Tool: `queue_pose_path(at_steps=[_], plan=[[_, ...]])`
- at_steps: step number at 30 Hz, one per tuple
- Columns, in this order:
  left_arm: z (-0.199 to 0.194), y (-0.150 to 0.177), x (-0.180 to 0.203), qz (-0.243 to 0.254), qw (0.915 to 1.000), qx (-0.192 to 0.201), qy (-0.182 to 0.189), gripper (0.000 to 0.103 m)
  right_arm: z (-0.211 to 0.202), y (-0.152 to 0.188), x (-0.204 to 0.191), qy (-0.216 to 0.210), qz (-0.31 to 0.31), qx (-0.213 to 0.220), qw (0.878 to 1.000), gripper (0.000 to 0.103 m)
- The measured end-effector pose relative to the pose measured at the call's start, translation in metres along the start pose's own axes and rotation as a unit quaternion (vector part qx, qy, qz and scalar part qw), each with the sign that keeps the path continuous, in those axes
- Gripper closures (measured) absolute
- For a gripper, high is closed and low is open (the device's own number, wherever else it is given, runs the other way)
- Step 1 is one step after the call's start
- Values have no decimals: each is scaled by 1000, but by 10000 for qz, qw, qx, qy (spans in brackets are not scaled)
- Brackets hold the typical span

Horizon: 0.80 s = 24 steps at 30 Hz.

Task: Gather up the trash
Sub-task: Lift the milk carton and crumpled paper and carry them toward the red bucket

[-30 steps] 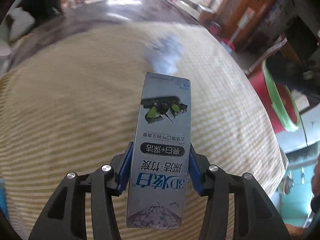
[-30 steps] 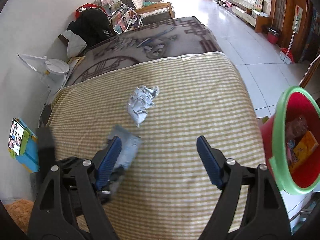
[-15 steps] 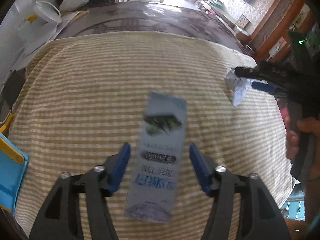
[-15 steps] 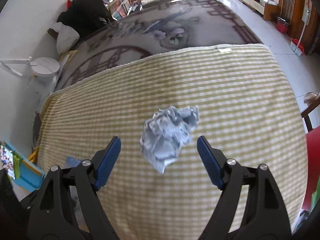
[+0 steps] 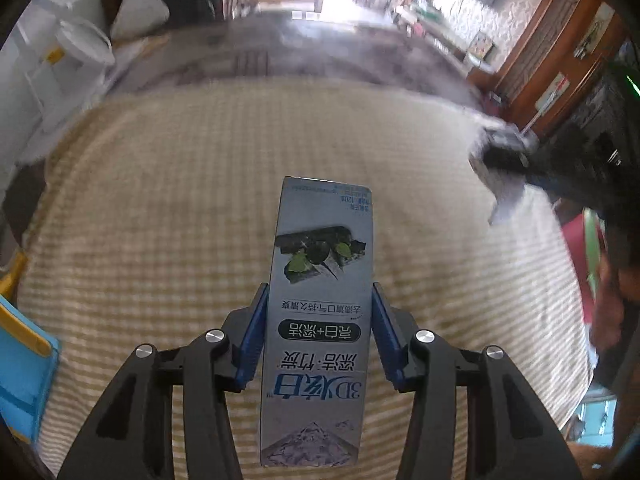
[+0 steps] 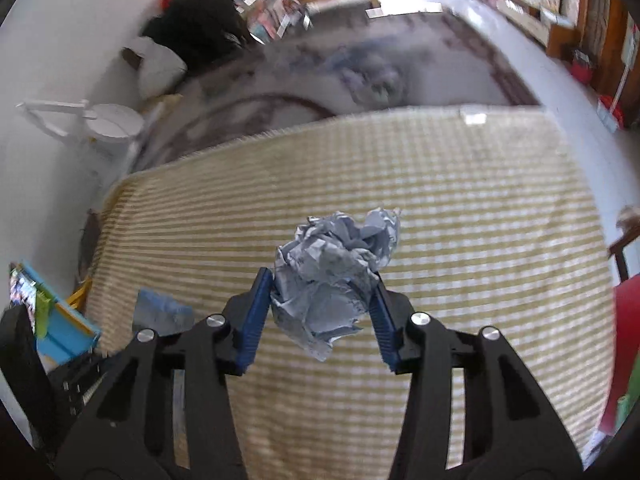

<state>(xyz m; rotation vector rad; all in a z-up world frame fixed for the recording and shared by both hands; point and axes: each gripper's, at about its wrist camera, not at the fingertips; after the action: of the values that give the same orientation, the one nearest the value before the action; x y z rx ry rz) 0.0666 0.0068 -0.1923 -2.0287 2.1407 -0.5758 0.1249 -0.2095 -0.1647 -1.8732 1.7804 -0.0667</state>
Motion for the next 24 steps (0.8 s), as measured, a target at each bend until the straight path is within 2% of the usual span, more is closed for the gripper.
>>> queue_pose_path(at_steps=[6,12,24], plan=[[-52,-26,18,-107,9968,795,-27,57,-70,7,-16,-80,-295,798,9963,56],[-90,-34,48,36,9911,1325,-128,57,-118,6,-17,-81,-544,1305,9899,56],[-117,-25,119,179,9865,1618,-196,57,-167,25,24,-131,-724,1620,9840,56]])
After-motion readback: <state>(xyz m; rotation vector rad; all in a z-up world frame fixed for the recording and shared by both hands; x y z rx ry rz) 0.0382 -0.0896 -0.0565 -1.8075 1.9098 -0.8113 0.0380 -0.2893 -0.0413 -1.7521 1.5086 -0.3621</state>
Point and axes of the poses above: each gripper's, at about its wrist camera, not at the fingertips, and z roughly the way its jaws point, x to its right, y to its underside, and after that the axes turned 5 degrees about -x, right-handed
